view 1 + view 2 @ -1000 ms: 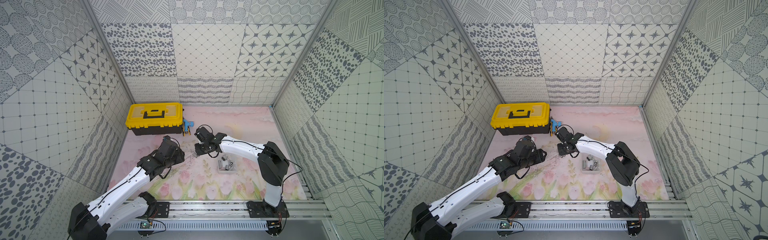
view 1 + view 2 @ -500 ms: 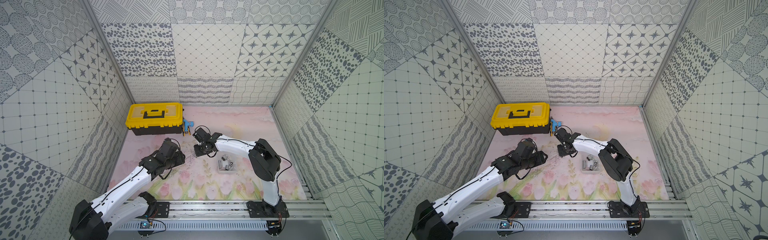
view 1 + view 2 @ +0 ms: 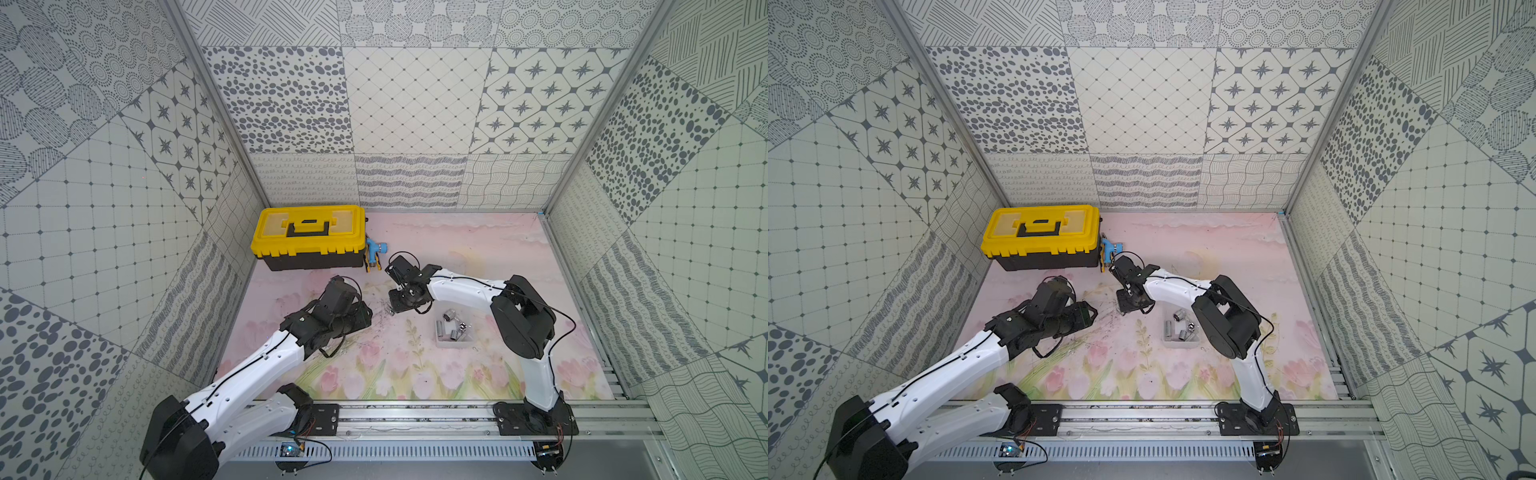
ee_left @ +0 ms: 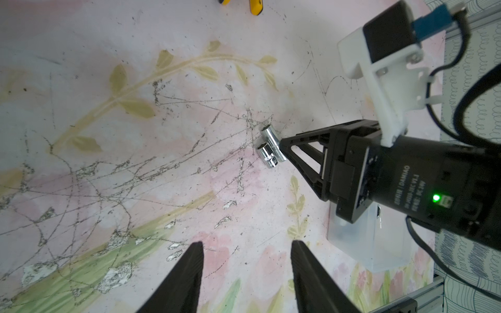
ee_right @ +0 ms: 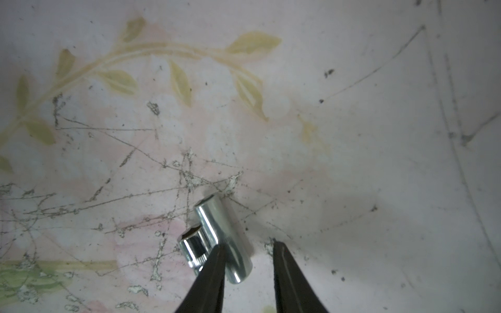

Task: Put the socket on the desktop into the storage box
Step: Pick up the socket head at the center of the board.

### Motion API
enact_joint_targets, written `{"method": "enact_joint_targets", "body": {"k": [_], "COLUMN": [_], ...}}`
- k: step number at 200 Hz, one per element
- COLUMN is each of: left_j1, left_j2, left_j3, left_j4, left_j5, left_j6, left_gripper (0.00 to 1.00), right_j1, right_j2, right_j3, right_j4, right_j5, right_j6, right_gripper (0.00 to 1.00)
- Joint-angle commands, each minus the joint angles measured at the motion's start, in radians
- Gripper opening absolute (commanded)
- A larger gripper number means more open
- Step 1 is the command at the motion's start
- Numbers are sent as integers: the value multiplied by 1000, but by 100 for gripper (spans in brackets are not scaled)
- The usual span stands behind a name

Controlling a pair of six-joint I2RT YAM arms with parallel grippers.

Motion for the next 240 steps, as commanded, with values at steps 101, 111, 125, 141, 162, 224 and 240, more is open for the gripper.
{"method": "enact_joint_targets", "body": {"k": [101, 111, 125, 141, 162, 224, 240], "left_j1": [12, 12, 14, 14, 15, 23, 23], "left_j2": [18, 17, 15, 14, 9, -5, -2], "left_j3": [-28, -30, -31, -31, -36, -41, -44], "left_j4": [50, 50, 50, 48, 44, 37, 42], "left_j5": [-6, -6, -7, -3, -3, -5, -2], "left_j6": [-35, -39, -41, -42, -44, -42, -42], "left_gripper": [56, 56, 56, 56, 56, 56, 56], "right_j1": [75, 89, 97, 98, 97, 101, 109], "right_j2": [-81, -73, -51, -20, 8, 42, 44], "right_j3": [18, 26, 41, 56, 74, 66, 61], "right_j4": [-27, -27, -27, -27, -27, -13, -10], "right_j5": [90, 86, 81, 77, 79, 49, 49], "right_j6": [-31, -32, -35, -35, -38, -48, -50], "right_gripper": [35, 35, 35, 34, 33, 30, 29]}}
